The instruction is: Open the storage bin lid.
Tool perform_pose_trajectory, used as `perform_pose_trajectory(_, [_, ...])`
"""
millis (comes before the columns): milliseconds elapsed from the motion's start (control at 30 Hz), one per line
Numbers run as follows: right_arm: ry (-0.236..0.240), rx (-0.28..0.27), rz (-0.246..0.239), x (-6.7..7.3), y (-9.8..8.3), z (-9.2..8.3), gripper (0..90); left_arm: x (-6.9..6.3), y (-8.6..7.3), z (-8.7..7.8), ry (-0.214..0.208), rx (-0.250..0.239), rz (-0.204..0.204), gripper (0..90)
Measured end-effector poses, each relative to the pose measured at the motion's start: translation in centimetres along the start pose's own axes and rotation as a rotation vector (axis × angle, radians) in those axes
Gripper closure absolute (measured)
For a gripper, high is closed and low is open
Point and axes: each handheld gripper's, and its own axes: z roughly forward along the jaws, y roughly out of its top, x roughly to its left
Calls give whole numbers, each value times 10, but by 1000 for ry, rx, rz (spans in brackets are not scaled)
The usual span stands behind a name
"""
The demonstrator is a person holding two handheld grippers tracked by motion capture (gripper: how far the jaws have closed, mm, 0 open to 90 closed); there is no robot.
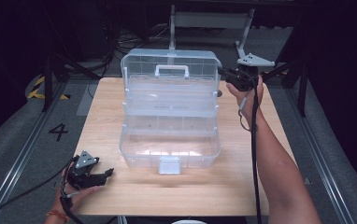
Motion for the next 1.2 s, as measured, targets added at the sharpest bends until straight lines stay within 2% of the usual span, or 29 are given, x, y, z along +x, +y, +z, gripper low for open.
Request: perform_pose_trajectory(1200, [-24,64,39,-15,1,32,810,1,2,1,-3,7,13,244])
